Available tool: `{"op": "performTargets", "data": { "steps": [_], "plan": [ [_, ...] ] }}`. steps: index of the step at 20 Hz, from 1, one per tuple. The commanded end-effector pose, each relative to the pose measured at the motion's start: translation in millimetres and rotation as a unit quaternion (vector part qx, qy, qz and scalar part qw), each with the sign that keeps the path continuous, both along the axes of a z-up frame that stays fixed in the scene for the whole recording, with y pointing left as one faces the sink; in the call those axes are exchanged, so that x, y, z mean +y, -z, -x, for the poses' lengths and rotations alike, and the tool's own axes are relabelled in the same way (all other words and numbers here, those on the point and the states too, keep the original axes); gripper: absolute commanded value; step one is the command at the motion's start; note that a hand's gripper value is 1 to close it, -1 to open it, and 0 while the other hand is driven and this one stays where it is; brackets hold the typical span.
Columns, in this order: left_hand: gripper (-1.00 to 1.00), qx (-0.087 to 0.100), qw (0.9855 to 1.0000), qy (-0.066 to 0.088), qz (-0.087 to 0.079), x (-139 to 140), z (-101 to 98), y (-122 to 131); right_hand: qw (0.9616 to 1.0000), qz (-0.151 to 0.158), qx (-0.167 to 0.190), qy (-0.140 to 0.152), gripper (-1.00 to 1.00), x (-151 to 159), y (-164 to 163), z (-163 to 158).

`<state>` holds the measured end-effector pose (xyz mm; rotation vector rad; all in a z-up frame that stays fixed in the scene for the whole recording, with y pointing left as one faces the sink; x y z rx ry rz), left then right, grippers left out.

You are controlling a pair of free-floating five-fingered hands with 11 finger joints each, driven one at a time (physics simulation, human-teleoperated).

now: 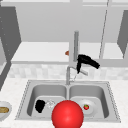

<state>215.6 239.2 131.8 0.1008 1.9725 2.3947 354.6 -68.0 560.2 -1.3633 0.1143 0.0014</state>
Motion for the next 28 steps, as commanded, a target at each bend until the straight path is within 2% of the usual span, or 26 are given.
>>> {"op": "performTargets", "data": {
  "steps": [1, 8, 14, 19, 22, 28],
  "plan": [
    [0.0, 0.0, 1.0, 0.0, 0.0, 0.0, 0.0, 0.0, 0.9995, -0.014, -0.027, 0.012, -1.0, -0.7, 0.0, 19.2],
    [0.0, 0.0, 1.0, 0.0, 0.0, 0.0, 0.0, 0.0, 0.9962, -0.059, -0.064, 0.008, -1.0, -1.1, -0.3, 52.2],
    [0.0, 0.0, 1.0, 0.0, 0.0, 0.0, 0.0, 0.0, 0.9937, -0.084, -0.073, 0.01, -1.0, -1.2, 2.4, 83.7],
    [0.0, 0.0, 1.0, 0.0, 0.0, 0.0, 0.0, 0.0, 0.9936, -0.091, -0.068, 0.008, -1.0, -1.4, 8.4, 107.0],
    [0.0, 0.0, 1.0, 0.0, 0.0, 0.0, 0.0, 0.0, 0.995, -0.09, -0.041, -0.01, -1.0, -1.2, 12.1, 110.8],
    [0.0, 0.0, 1.0, 0.0, 0.0, 0.0, 0.0, 0.0, 0.9957, -0.082, -0.025, -0.035, -1.0, 2.5, 22.2, 116.5]
  ]
}}
